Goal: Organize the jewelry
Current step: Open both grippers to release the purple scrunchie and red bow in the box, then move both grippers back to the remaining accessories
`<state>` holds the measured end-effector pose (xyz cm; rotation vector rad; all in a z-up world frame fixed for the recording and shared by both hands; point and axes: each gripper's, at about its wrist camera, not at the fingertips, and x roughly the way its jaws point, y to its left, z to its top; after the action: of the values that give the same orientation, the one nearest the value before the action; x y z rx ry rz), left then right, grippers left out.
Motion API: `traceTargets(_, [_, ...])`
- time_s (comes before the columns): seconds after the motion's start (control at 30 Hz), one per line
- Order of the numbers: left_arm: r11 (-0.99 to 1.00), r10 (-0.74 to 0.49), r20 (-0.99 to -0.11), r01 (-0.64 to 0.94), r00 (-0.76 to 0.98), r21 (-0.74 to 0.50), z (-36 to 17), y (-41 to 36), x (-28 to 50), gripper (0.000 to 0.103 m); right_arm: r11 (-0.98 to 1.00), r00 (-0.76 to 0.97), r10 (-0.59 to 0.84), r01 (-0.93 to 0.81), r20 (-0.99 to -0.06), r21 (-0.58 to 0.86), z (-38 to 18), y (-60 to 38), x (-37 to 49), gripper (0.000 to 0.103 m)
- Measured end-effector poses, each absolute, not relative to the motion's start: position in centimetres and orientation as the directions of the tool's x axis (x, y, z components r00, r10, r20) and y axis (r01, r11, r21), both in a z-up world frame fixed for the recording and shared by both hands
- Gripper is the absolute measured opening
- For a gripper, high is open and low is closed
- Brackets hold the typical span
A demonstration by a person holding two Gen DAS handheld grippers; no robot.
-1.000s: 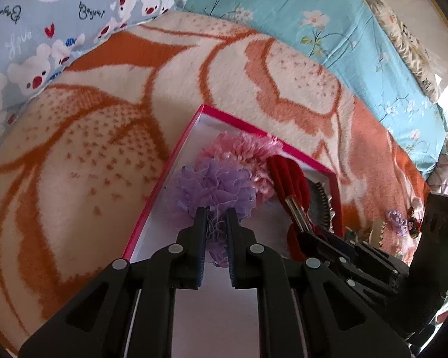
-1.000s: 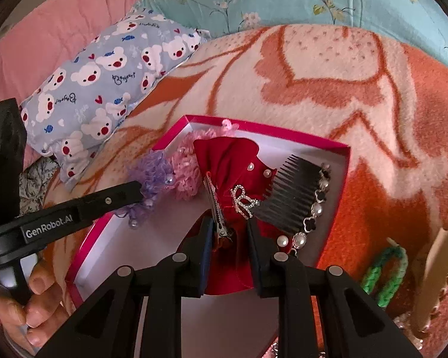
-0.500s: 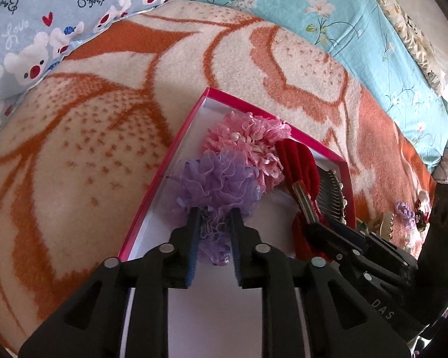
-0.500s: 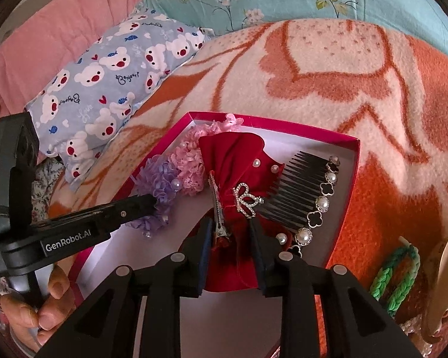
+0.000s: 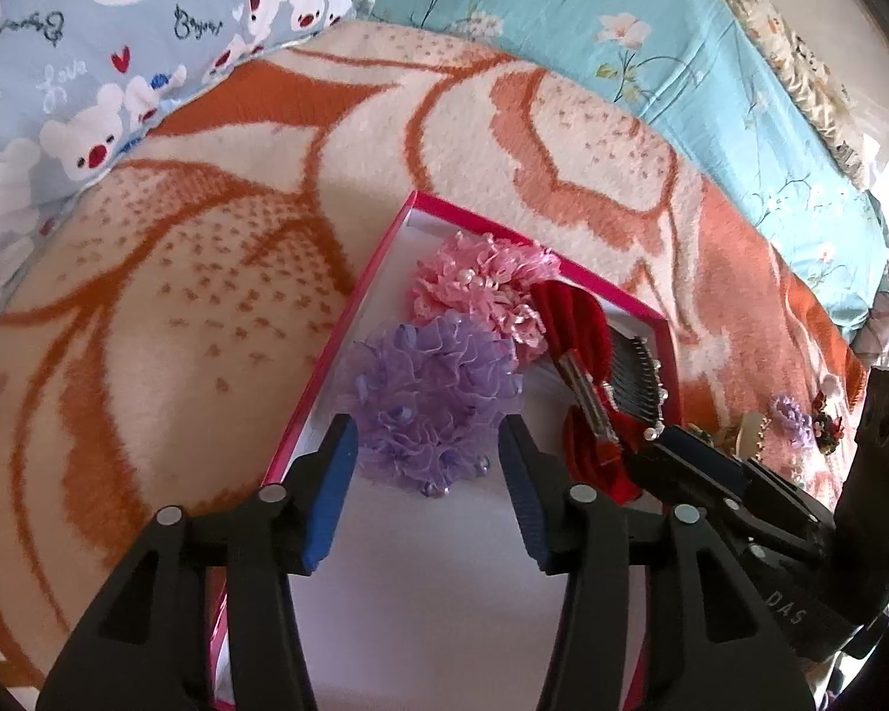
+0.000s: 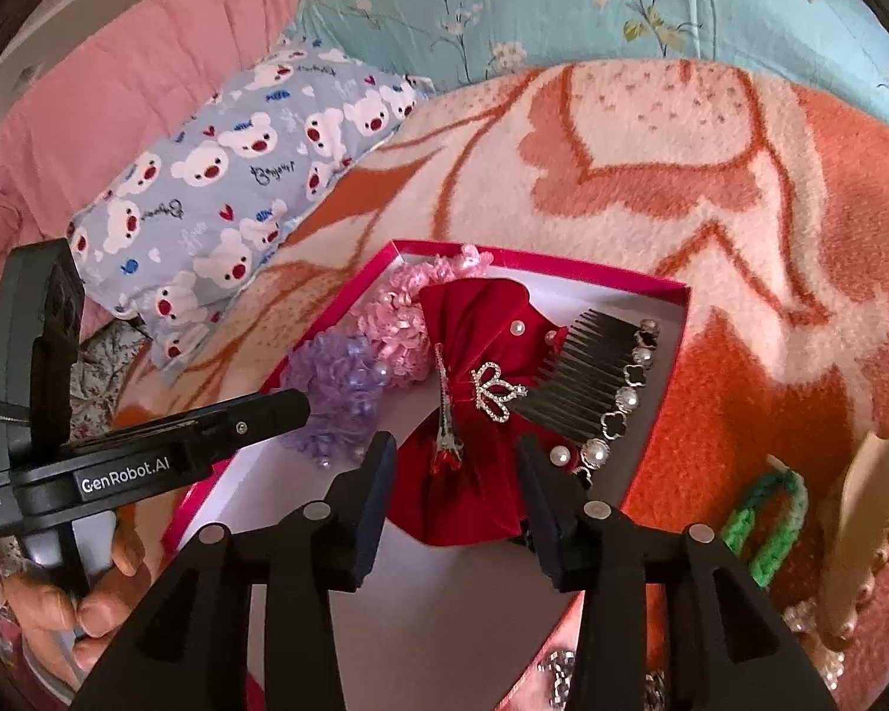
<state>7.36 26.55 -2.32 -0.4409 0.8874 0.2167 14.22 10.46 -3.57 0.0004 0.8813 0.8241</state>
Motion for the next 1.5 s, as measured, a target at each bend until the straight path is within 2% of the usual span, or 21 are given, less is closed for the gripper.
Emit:
traceTargets(0.3, [0.888,-0.033,-0.767,-0.333,0.640,-0.316,-0.8,24.7,6.6,0.048,0.717,0.401,0.646,-0.611,-0.650,0.336,-1.5,5.7,12.4,0.048])
traceTargets(0.57, [0.912,-0.085,-0.761,-0.257,0.644,-0.319,0.2,20.4,6.7,0.048,0.773,0.451,0.611,-0.515,-0.650,0.370,-1.3,-0.7,11.8,0.048])
traceTargets(1.33, [0.949,-0.217,-0.770,-0.054,0.600,-0.309,1.0,9.5,9.1,0.048,0.894,0.591,0.447,-0.268,-0.671,0.359,-1.6,-15.9,11.4,0.052])
traceTargets(1.37, [0.951,-0.220,-0.771,-0.044,0.598,-0.306,1.0,9.1,9.2,0.049,0.895,0.593,0.444,-0.265,-0.672,0.358,-1.7,-16.1,11.5,0.052])
traceTargets(1.47, [0.956,-0.221,-0.773,-0.026,0.594,-0.294,1.0,8.3,9.6,0.060,0.899,0.595,0.437,-0.252,-0.674,0.359,-2.0,-16.7,11.9,0.052])
traceTargets(1.5, [0.957,-0.221,-0.775,-0.021,0.592,-0.289,1.0,8.0,9.8,0.060,0.900,0.596,0.434,-0.249,-0.675,0.359,-2.1,-16.8,12.0,0.052])
